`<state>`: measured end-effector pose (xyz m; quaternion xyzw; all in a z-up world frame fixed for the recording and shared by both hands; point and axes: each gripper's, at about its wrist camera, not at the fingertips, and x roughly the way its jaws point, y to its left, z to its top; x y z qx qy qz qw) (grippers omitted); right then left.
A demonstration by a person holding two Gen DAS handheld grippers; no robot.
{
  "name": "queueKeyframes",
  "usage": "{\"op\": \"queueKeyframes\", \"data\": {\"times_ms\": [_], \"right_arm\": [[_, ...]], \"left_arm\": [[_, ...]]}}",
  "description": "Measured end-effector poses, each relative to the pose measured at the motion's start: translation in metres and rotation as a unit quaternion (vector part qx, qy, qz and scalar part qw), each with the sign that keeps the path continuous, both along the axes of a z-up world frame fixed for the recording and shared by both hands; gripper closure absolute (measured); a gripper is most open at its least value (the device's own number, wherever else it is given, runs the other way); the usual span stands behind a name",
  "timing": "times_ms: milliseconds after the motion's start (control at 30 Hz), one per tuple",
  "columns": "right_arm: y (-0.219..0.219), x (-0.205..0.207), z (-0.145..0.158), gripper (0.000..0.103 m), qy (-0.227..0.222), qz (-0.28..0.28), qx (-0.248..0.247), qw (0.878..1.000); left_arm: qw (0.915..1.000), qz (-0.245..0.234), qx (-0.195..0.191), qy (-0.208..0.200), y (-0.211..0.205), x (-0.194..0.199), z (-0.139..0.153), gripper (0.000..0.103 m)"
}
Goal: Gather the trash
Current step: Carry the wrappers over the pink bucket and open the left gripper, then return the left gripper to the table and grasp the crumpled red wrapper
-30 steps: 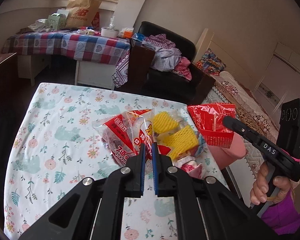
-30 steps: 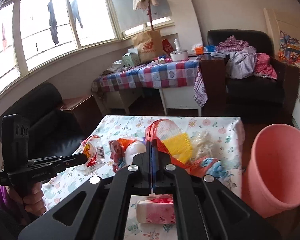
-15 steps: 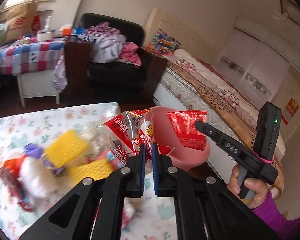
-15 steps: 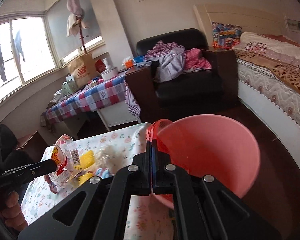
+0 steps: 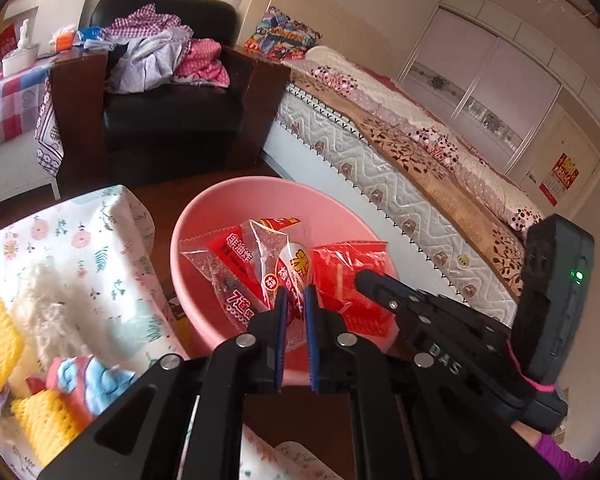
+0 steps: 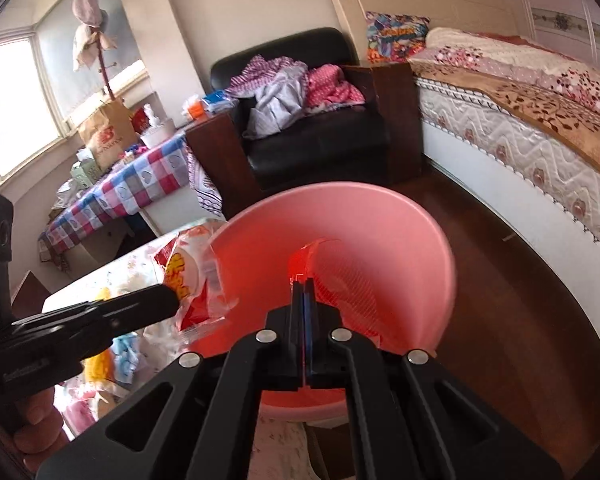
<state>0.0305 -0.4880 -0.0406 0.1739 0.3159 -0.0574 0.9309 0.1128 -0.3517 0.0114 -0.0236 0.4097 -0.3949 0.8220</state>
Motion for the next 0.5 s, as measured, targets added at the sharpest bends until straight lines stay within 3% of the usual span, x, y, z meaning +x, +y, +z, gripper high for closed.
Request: {"op": "queueKeyframes", "data": {"times_ms": [100, 167, 233, 500], "right_arm": [[-0.004, -0.001, -0.004, 0.101, 0.010, 0.000, 0.005, 1.000], [-0.005, 0.000, -0.005, 0.091, 0.012, -0.002, 0.003, 1.000], [-0.005, 0.000, -0.004, 0.080, 0.012, -0.003, 0.003, 1.000], [0.019, -0.013, 0.013, 0.079, -0.012, 0.014, -0.014, 1.000]], "left_arm": [[0.9999, 0.009, -0.007, 0.008, -0.001, 0.003, -0.003, 0.078], [0.9997, 0.008, -0.020, 0.009, 0.004, 0.002, 0.000, 0.067], [0.9996, 0.010, -0.025, 0.002, 0.016, 0.000, 0.002, 0.067], [0.9972, 0.043, -0.037, -0.048, 0.066, -0.022, 0.035, 0.067]]}}
